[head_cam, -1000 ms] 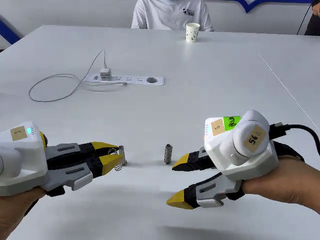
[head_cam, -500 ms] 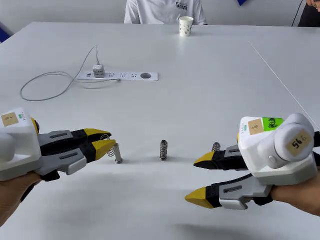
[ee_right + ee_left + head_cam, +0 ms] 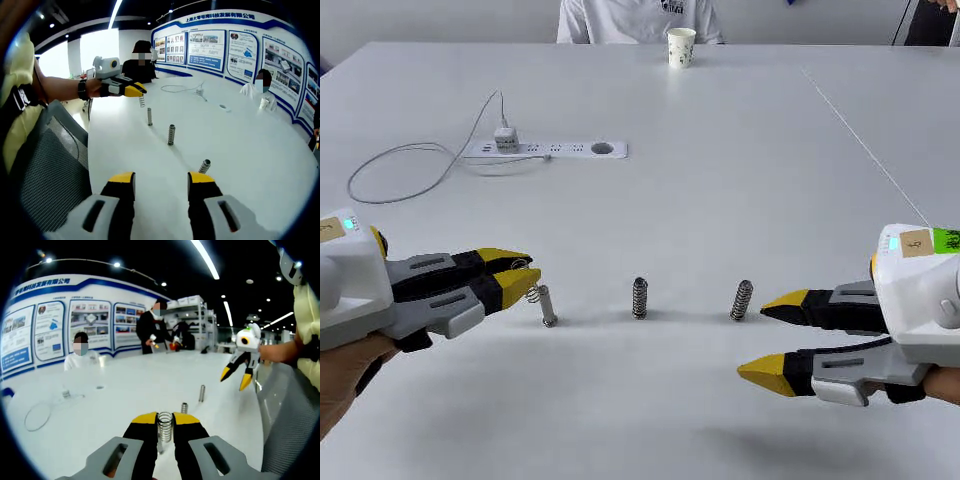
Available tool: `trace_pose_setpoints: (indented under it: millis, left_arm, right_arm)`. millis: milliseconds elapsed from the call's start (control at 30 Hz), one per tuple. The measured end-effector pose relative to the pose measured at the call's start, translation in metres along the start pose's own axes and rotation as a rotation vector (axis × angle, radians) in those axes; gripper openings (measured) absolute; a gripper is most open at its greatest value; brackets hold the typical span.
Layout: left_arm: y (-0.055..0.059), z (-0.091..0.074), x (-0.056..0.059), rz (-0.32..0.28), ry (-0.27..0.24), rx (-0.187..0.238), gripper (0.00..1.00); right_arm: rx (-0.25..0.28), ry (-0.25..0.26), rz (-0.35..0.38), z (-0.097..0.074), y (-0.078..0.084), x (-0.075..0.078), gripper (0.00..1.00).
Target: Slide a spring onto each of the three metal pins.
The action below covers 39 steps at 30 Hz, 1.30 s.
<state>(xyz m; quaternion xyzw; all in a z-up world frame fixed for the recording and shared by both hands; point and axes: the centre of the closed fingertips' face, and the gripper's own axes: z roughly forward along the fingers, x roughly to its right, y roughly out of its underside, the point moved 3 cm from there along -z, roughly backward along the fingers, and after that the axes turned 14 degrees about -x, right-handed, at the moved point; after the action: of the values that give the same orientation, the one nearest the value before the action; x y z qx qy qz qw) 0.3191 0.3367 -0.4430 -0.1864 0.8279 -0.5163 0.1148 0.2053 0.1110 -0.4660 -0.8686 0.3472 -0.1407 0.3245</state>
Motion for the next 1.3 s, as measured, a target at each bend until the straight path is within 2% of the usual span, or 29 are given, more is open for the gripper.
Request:
trace_pose_setpoints:
  millis: [267, 467, 767, 1167, 1300]
  left_arm:
    - [-0.002, 0.003, -0.006, -0.016, -0.003, 0.003, 0.10]
    - [-0.006, 0.010, -0.009, -0.008, 0.009, -0.008, 0.10]
    - [-0.007, 0.019, -0.011, -0.008, 0.027, -0.028, 0.10]
    - [0.000, 0.024, -0.011, -0.007, 0.031, -0.077, 0.10]
    - [0.000, 0.024, -0.011, -0.013, 0.035, -0.074, 0.10]
  right_arm:
    - [0.032, 0.067, 0.076, -0.017, 0.013, 0.019, 0.45]
    - [0.043, 0.091, 0.102, -0.019, 0.017, 0.025, 0.47]
    - [0.052, 0.106, 0.120, -0.020, 0.020, 0.027, 0.50]
    - [0.051, 0.103, 0.128, -0.018, 0.022, 0.025, 0.50]
    - [0.050, 0.104, 0.129, -0.018, 0.022, 0.025, 0.50]
